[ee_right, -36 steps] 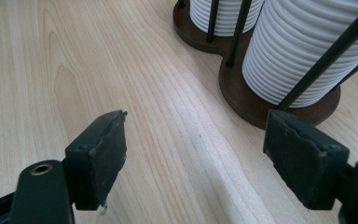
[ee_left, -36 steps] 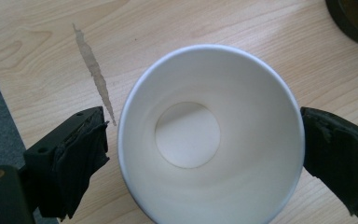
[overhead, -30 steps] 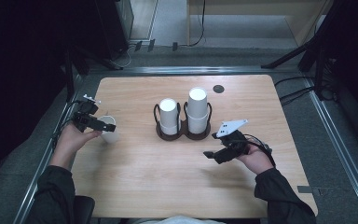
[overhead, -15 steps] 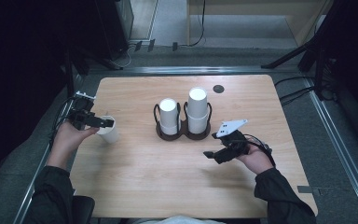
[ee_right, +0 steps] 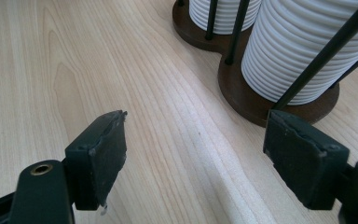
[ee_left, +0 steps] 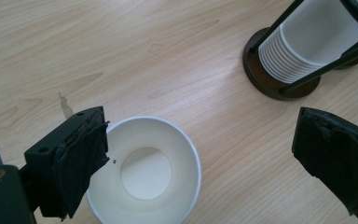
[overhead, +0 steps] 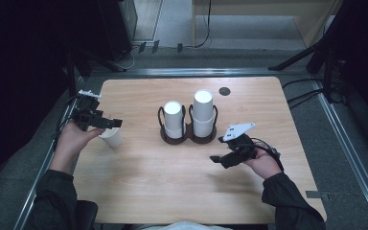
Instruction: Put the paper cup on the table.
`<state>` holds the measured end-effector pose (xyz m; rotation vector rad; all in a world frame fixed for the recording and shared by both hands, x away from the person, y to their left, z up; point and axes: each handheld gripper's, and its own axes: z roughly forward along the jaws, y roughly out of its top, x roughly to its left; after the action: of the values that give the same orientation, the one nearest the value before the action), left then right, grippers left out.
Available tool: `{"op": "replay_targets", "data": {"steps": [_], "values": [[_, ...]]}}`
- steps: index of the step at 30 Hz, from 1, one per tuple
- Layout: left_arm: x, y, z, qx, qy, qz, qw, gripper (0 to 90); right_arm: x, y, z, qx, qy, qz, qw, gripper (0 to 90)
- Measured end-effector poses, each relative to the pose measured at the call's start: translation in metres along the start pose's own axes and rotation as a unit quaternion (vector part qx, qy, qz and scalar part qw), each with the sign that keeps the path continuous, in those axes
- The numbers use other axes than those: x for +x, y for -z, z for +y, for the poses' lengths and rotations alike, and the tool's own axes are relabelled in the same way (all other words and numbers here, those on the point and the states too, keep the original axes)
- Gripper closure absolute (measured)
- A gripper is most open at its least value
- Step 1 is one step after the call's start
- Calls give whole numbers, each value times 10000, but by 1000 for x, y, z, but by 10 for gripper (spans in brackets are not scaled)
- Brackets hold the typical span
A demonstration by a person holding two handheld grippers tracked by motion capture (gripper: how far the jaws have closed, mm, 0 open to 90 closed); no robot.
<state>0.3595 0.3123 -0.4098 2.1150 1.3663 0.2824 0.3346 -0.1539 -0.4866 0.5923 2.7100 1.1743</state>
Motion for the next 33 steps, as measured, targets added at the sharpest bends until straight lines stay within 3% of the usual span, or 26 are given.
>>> {"op": "replay_targets", "data": {"steps": [6,10,21,33], "values": [[-18,-1,5,-18,-294,-165,9994,44,2,0,0,9,23,3,10000,213],[-28,-1,8,-150,-365,-292,9988,53,2,0,-1,13,53,-13,10000,213],[-48,-10,8,-229,-524,-644,9963,66,2,-1,1,13,52,-14,10000,213],[-75,-28,2,-268,-857,-1028,9906,67,2,-1,1,36,58,28,10000,213]]}}
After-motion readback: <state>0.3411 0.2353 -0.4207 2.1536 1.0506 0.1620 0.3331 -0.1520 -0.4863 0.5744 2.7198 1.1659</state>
